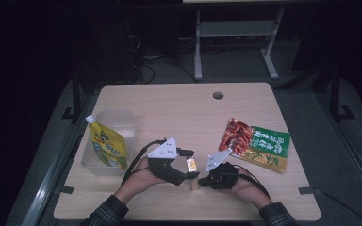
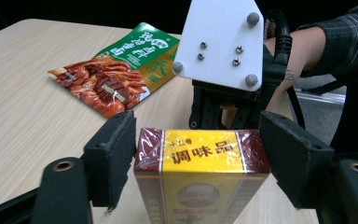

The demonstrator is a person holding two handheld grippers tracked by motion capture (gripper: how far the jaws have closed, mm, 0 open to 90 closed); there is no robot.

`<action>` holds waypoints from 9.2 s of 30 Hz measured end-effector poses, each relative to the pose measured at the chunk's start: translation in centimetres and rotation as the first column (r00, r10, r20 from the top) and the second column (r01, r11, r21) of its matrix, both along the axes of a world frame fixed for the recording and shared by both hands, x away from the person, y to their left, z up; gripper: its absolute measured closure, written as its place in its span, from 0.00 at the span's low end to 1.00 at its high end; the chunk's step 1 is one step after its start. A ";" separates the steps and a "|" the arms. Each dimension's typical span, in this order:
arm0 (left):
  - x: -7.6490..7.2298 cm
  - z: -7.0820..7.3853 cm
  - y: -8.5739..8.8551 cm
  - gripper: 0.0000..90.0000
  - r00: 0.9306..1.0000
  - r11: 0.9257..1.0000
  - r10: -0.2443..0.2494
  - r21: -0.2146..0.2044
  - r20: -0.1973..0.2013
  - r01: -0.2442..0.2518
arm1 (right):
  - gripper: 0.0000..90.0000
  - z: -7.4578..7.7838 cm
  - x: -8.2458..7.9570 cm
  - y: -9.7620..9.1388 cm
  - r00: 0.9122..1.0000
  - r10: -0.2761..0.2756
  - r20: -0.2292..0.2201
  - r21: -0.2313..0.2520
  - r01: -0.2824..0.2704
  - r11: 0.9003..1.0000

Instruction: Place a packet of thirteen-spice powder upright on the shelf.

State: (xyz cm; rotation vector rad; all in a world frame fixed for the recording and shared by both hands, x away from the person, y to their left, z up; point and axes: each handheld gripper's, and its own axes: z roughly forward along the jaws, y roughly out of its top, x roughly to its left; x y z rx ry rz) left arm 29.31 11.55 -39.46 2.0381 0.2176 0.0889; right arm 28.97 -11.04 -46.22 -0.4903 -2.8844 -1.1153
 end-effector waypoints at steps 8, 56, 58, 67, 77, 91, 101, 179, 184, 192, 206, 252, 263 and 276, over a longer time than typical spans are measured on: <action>-0.1 0.4 0.2 0.26 1.000 1.000 0.008 -0.012 0.006 -0.008 | 1.00 0.2 0.3 -0.5 1.000 -0.027 0.006 0.003 0.027 1.000; -4.0 -3.6 6.9 0.22 0.984 0.978 0.157 0.151 -0.083 -0.143 | 1.00 -0.8 4.0 3.7 0.998 -0.058 -0.012 0.055 0.058 0.997; -3.9 -3.7 6.8 0.22 0.984 0.978 0.156 0.153 -0.084 -0.142 | 1.00 -0.8 4.0 3.9 0.998 -0.055 -0.009 0.053 0.055 0.997; -3.8 -4.0 7.1 0.22 0.981 0.975 0.167 0.167 -0.095 -0.149 | 0.90 1.2 3.3 0.7 0.982 -0.186 -0.015 0.065 0.187 0.980; -4.6 -4.2 7.6 0.22 0.980 0.971 0.169 0.189 -0.108 -0.147 | 0.54 3.3 -0.6 -2.6 0.959 -0.281 -0.020 0.080 0.282 0.956; -5.9 -5.0 7.6 0.22 0.976 0.964 0.185 0.217 -0.116 -0.157 | 0.40 2.9 -3.7 1.0 0.966 -0.259 -0.027 0.091 0.260 0.961; -6.0 -5.3 7.0 0.22 0.975 0.965 0.181 0.214 -0.125 -0.152 | 0.45 3.0 -3.2 3.1 0.959 -0.284 0.005 0.127 0.281 0.951; -5.8 -5.6 7.0 0.22 0.977 0.970 0.158 0.209 -0.145 -0.125 | 0.74 9.2 9.3 12.5 0.988 0.025 0.150 0.230 -0.060 0.971; -5.8 -5.6 6.9 0.22 0.977 0.972 0.149 0.202 -0.150 -0.117 | 0.74 9.4 10.3 14.9 0.986 0.068 0.155 0.215 -0.100 0.971; -5.6 -5.4 7.1 0.22 0.981 0.972 0.142 0.207 -0.135 -0.112 | 0.74 10.6 11.6 18.1 0.975 0.124 0.182 0.198 -0.160 0.967; -5.6 -5.4 7.0 0.22 0.981 0.974 0.139 0.197 -0.138 -0.110 | 0.74 10.9 13.3 22.3 0.962 0.186 0.198 0.176 -0.222 0.959; -5.6 -5.3 7.0 0.23 0.982 0.977 0.127 0.191 -0.139 -0.099 | 0.74 8.4 13.5 27.2 0.950 0.246 0.193 0.126 -0.273 0.954; -5.6 -5.4 7.0 0.23 0.983 0.974 0.121 0.206 -0.134 -0.092 | 0.57 8.9 13.3 25.8 0.963 0.200 0.181 0.164 -0.230 0.959; -5.6 -5.5 7.0 0.23 0.976 0.972 0.148 0.205 -0.158 -0.114 | 0.46 9.8 12.1 18.3 0.984 0.077 0.162 0.176 -0.106 0.979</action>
